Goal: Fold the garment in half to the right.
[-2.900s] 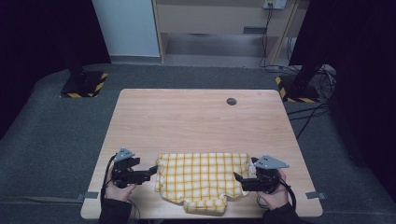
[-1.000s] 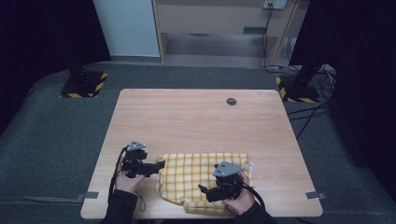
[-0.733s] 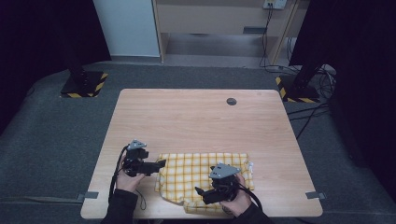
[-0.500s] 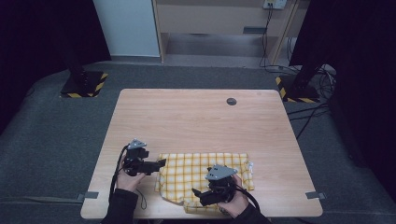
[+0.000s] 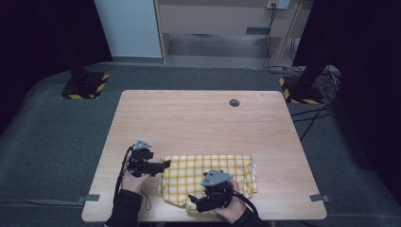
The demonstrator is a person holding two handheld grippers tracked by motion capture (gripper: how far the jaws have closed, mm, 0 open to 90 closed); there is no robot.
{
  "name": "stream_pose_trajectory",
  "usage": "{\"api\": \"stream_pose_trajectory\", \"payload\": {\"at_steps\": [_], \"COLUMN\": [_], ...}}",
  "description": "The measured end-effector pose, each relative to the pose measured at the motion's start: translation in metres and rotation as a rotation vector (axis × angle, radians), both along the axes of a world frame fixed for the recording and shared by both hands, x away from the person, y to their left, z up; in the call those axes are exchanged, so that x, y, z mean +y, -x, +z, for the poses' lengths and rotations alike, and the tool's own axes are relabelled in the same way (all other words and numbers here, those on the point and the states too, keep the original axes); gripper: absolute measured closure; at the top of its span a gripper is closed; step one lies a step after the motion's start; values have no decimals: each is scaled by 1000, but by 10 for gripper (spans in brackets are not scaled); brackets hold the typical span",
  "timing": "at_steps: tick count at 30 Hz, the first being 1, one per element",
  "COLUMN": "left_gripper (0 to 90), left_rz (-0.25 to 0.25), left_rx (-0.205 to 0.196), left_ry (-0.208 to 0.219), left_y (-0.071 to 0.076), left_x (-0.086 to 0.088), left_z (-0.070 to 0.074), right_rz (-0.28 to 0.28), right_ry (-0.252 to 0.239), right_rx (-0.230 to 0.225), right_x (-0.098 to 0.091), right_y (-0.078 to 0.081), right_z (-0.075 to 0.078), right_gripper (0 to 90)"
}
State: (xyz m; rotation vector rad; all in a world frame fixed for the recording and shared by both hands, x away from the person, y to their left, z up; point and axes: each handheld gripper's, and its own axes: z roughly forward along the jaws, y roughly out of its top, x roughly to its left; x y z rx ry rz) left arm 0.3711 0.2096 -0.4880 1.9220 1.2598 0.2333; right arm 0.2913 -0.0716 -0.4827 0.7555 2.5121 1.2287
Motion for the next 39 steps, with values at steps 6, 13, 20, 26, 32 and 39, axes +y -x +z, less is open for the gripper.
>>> {"api": "stream_pose_trajectory", "payload": {"at_steps": [6, 13, 20, 26, 32, 39], "left_gripper": [105, 104, 104, 104, 106, 109], "left_rz": [-13, -21, -19, -23, -20, -19], "left_rx": [-8, -5, 3, 12, 13, 22], "left_ry": [-5, -13, -13, -15, -11, -6], "left_y": [-3, -5, -6, -7, -7, -7], "left_x": [-5, -10, -9, -10, -10, -10], "left_z": [5, 5, 3, 0, -2, -6], "right_rz": [18, 38, 49, 55, 49, 36], "right_ry": [0, -1, 1, -3, -7, -3], "right_rx": [1, 5, 13, 17, 25, 25], "right_x": [9, 21, 33, 44, 49, 52], "right_y": [3, 7, 9, 10, 9, 7], "right_z": [0, -1, -4, -5, -9, -12], "right_gripper": [109, 110, 114, 113, 111, 113]}}
